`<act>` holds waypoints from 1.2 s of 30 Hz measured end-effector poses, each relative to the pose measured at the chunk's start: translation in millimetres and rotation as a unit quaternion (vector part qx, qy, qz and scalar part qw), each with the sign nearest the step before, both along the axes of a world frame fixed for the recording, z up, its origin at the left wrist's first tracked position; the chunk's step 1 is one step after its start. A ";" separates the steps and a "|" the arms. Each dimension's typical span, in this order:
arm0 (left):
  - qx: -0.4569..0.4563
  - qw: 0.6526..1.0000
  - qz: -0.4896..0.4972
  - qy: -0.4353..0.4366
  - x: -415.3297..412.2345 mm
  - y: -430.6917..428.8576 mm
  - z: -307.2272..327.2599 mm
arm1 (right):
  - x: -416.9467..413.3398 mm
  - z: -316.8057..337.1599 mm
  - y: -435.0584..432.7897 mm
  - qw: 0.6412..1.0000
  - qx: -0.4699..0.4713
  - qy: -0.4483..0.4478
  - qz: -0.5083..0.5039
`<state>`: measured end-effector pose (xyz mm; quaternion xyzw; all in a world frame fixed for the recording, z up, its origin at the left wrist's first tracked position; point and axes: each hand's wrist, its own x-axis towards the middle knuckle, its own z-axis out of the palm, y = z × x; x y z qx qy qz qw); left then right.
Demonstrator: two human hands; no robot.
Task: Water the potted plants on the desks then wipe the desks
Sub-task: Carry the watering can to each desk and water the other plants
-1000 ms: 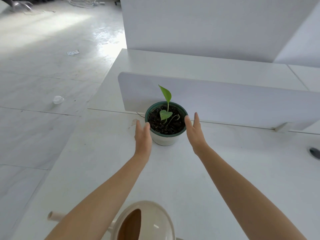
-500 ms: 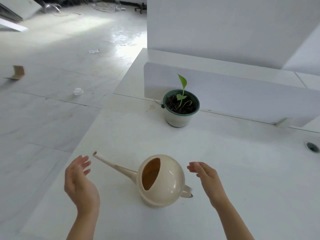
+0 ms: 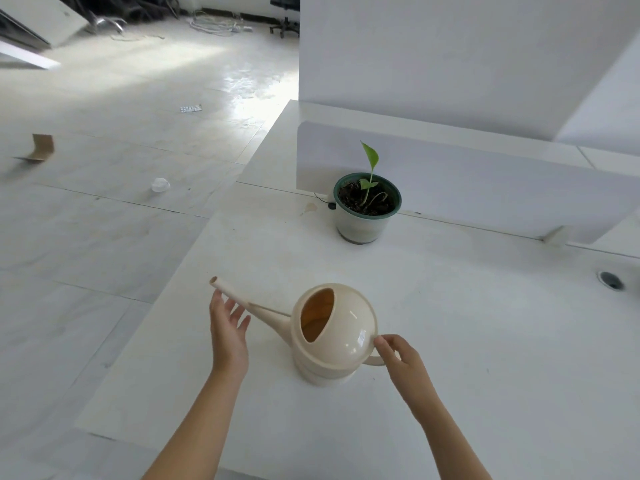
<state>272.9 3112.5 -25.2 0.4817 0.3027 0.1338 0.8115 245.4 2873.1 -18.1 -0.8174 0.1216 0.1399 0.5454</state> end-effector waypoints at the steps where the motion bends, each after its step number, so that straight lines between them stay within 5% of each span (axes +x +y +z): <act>1: -0.007 1.000 -0.005 -0.008 1.1 -1.6 0.9 | -0.2 0.7 0.8 1.000 0.004 0.005 0.000; 9: -0.021 0.999 -0.022 -0.016 3.4 -1.9 2.7 | 6.2 4.3 6.1 0.995 0.064 0.063 -0.034; 23: -0.043 0.988 -0.124 -0.082 -3.6 -28.0 42.0 | -48.0 56.7 -15.2 0.981 0.136 0.002 -0.140; 29: -0.065 0.943 -0.303 -0.119 -15.0 -30.0 56.7 | -117.3 80.3 -4.1 0.951 0.109 -0.058 -0.285; 36: -0.078 0.856 -0.491 -0.143 -55.2 -40.3 82.5 | -223.5 98.2 41.6 0.868 0.082 -0.096 -0.480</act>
